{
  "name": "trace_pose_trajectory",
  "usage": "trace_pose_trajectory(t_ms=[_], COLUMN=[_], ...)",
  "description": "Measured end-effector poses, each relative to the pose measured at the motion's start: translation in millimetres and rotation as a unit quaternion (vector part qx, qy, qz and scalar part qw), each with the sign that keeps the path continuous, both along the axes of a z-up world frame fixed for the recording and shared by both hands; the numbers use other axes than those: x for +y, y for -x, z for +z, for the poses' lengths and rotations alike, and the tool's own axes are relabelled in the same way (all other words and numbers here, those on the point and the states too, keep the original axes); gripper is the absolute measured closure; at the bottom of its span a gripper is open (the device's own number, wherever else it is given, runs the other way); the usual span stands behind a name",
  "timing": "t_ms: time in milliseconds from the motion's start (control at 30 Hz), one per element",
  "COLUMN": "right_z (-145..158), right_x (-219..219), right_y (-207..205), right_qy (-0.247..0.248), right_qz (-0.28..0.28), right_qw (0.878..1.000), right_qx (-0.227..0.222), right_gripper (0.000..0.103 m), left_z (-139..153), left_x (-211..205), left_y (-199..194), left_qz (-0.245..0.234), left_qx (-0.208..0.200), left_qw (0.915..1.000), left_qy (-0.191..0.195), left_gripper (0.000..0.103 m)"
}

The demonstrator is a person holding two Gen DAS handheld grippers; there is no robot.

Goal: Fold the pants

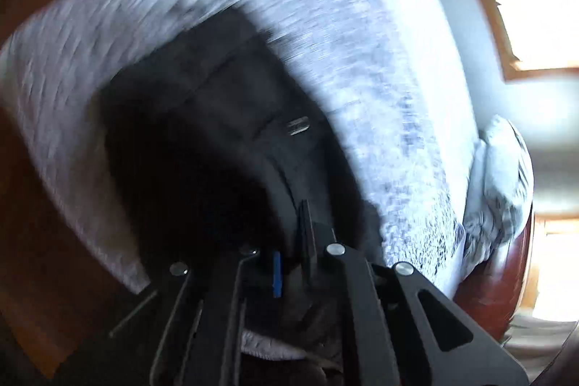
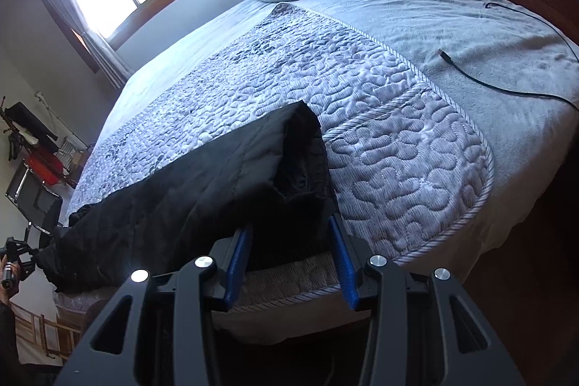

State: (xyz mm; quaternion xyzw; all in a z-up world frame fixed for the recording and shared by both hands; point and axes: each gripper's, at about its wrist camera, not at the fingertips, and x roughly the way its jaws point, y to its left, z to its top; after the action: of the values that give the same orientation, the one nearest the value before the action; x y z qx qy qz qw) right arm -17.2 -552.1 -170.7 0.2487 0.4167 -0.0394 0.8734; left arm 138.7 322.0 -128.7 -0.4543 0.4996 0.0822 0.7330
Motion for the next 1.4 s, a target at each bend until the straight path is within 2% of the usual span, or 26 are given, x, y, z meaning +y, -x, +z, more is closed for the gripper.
trace_pose_trajectory(t_ms=[67,133,167,200,267,333,367,467,533,600,700,767,833,900,1000,1100,1200,1267,1333,1400], right_z=[-1.6,-2.4,-2.9,-3.5,-4.3,-5.2,-5.5,-4.7,-3.8,-2.2,-1.2,-2.1,-2.4,-2.0,-1.9,-2.5,-4.3,-6.6,-9.9,-14.6], right_x=[2.5,5.8,7.3,7.9,7.1,4.8,2.8,-0.2,-0.4,0.0,1.2,1.1,1.3,4.4,10.1,9.5,0.9,-6.5,-11.9,-15.6], right_y=[-3.8,-6.4,-7.4,-8.0,-8.5,-8.9,-9.5,-10.9,-12.9,-14.5,-16.0,-18.1,-19.9,-23.2,-28.4,-28.7,-23.5,-17.8,-12.3,-6.4], right_qy=[-0.001,0.001,0.002,0.001,0.002,0.0,0.0,-0.002,0.0,-0.004,-0.011,-0.012,-0.018,-0.017,-0.013,-0.021,-0.034,-0.044,-0.053,-0.073], right_qz=[0.003,0.006,0.007,0.008,0.006,0.005,0.002,-0.003,-0.007,-0.01,-0.01,-0.012,-0.014,-0.011,-0.003,-0.003,-0.009,-0.019,-0.028,-0.033], right_qw=[1.0,1.0,1.0,1.0,1.0,1.0,1.0,1.0,1.0,1.0,1.0,1.0,1.0,1.0,1.0,1.0,0.999,0.999,0.998,0.997], right_qx=[0.002,0.003,0.003,0.003,0.003,0.005,0.007,0.005,0.007,0.006,0.002,0.004,0.001,-0.001,-0.002,-0.003,-0.002,-0.002,-0.002,-0.004], right_gripper=[0.059,0.059,0.059,0.059,0.059,0.059,0.059,0.059,0.059,0.059,0.059,0.059,0.059,0.059,0.059,0.059,0.058,0.053,0.052,0.052], left_z=[34.2,69.6,77.1,77.6,63.2,31.8,16.8,-48.1,-77.3,-93.4,-88.0,-81.9,-79.4,-81.4,-84.3,-85.6,-83.3,-75.5,-64.4,-54.1], left_x=[-16.2,-37.2,-43.4,-45.7,-42.4,-29.0,-19.1,18.4,30.4,30.2,21.8,15.7,7.3,8.5,5.2,3.7,0.7,-5.2,-14.8,-20.2], left_y=[-7.3,1.7,9.8,17.2,41.0,67.9,80.2,112.5,126.2,133.3,115.0,99.4,82.8,65.6,55.8,59.4,73.2,83.2,95.2,110.8], left_qz=[-0.043,-0.089,-0.103,-0.11,-0.114,-0.101,-0.09,-0.04,-0.018,-0.007,-0.014,-0.019,-0.023,-0.032,-0.033,-0.024,-0.015,-0.008,-0.005,0.009], left_qx=[-0.088,-0.176,-0.199,-0.206,-0.194,-0.149,-0.129,-0.059,-0.037,-0.031,-0.035,-0.036,-0.039,-0.036,-0.031,-0.033,-0.032,-0.034,-0.026,-0.032], left_qw=[0.9948,0.9769,0.9696,0.9667,0.9675,0.9738,0.9784,0.9938,0.9971,0.9972,0.9924,0.9901,0.9899,0.987,0.9853,0.987,0.9872,0.9861,0.9841,0.9792], left_qy=[-0.027,-0.082,-0.099,-0.105,-0.116,-0.139,-0.134,-0.085,-0.064,-0.068,-0.117,-0.134,-0.134,-0.153,-0.164,-0.155,-0.155,-0.162,-0.175,-0.2], left_gripper=[0.097,0.097,0.097,0.097,0.097,0.097,0.097,0.093,0.087,0.083,0.082,0.078,0.073,0.073,0.069,0.066,0.054,0.05,0.019,0.015])
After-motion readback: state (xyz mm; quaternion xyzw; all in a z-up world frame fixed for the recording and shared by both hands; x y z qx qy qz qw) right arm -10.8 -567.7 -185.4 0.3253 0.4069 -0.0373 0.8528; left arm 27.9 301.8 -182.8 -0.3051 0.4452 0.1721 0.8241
